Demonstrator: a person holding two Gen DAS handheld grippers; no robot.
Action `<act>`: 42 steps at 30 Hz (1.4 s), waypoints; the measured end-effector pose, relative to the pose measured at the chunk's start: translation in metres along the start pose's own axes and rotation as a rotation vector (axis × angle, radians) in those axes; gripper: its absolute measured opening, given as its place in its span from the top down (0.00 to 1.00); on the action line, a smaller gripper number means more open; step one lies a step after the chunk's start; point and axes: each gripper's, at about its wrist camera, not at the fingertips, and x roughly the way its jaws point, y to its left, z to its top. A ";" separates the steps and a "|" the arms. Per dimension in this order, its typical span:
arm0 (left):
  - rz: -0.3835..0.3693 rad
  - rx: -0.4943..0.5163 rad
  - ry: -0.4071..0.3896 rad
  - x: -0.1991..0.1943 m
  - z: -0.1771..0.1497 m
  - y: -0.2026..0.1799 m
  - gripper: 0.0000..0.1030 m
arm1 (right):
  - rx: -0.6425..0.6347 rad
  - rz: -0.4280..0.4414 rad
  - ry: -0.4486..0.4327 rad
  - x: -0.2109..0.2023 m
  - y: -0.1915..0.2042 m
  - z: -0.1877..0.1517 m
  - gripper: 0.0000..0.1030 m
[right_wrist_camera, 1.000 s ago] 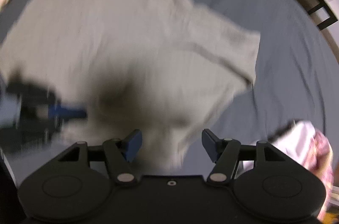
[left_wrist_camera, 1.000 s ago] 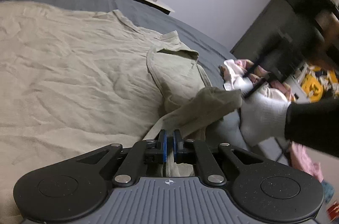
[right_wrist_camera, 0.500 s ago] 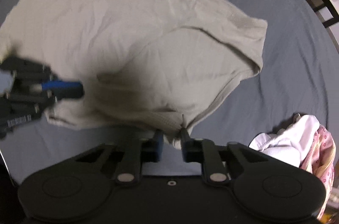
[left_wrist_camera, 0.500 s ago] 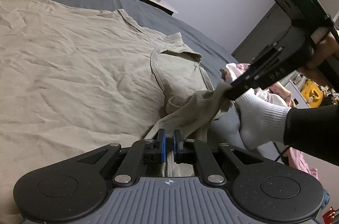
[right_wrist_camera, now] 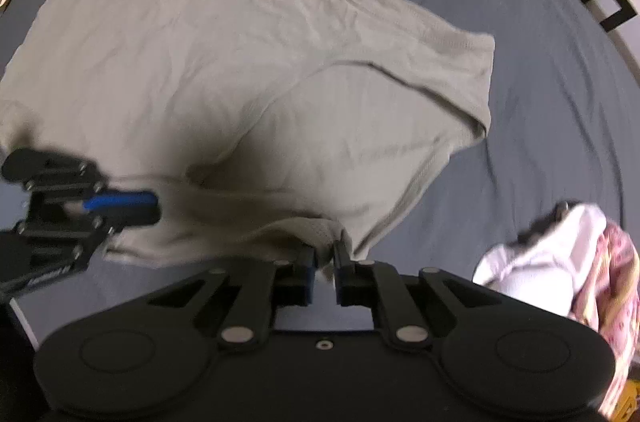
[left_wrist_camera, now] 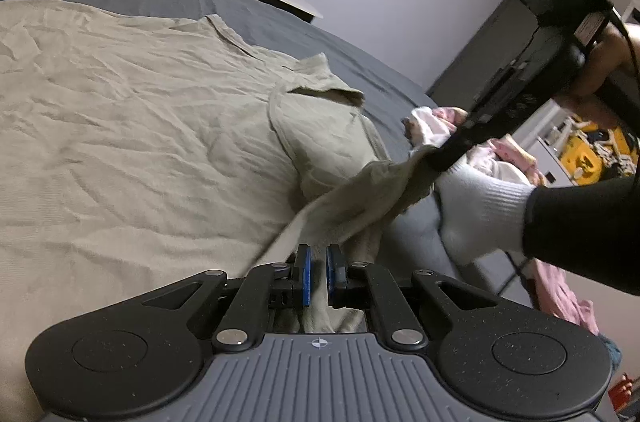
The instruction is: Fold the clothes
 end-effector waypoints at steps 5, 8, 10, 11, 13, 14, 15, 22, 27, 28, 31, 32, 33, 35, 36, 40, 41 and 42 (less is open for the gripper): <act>-0.073 0.067 -0.014 -0.021 -0.002 -0.013 0.95 | -0.041 0.078 0.158 -0.002 0.004 -0.025 0.90; -0.046 0.089 -0.021 -0.026 0.000 -0.013 0.95 | -0.052 0.079 0.234 0.013 0.005 -0.041 0.90; -0.021 0.102 -0.024 -0.029 0.001 -0.012 0.95 | -0.047 0.068 0.273 0.027 0.005 -0.049 0.90; -0.008 0.108 -0.026 -0.030 0.002 -0.012 0.95 | -0.045 0.060 0.291 0.034 0.004 -0.051 0.90; 0.017 0.121 -0.029 -0.033 0.003 -0.011 0.95 | -0.040 0.044 0.325 0.048 0.003 -0.056 0.92; 0.028 0.124 -0.027 -0.034 0.003 -0.009 0.95 | -0.042 0.041 0.330 0.050 0.003 -0.057 0.93; 0.037 0.126 -0.022 -0.035 0.003 -0.007 0.95 | -0.043 0.037 0.334 0.053 0.003 -0.057 0.94; 0.062 0.100 -0.006 -0.034 0.002 0.003 0.95 | -0.039 0.022 0.317 0.059 -0.001 -0.055 0.87; 0.053 0.093 -0.002 -0.035 0.000 0.004 0.95 | 0.096 -0.009 0.084 0.022 -0.028 -0.038 0.60; 0.053 0.095 -0.001 -0.036 0.000 0.003 0.95 | 0.124 -0.029 0.058 0.023 -0.033 -0.037 0.60; 0.055 0.100 0.002 -0.037 0.000 0.001 0.95 | 0.192 -0.035 0.003 0.032 -0.043 -0.032 0.61; 0.056 0.101 0.003 -0.037 0.000 0.001 0.95 | 0.212 -0.026 -0.011 0.036 -0.046 -0.030 0.62; 0.056 0.103 0.004 -0.038 0.001 0.000 0.95 | 0.235 -0.004 -0.007 0.040 -0.047 -0.028 0.63; 0.056 0.106 0.006 -0.039 0.001 -0.001 0.95 | 0.281 0.041 0.005 0.048 -0.051 -0.022 0.67; 0.055 0.109 0.006 -0.039 0.001 -0.001 0.95 | 0.273 0.025 0.017 0.052 -0.049 -0.022 0.70; 0.055 0.122 0.009 -0.040 0.002 -0.003 0.95 | 0.229 -0.053 0.069 0.066 -0.043 -0.020 0.92; 0.054 0.124 0.009 -0.041 0.001 -0.003 0.95 | 0.231 -0.054 0.074 0.066 -0.043 -0.018 0.94; 0.052 0.126 0.008 -0.041 0.001 -0.003 0.95 | 0.234 -0.055 0.074 0.065 -0.043 -0.016 0.94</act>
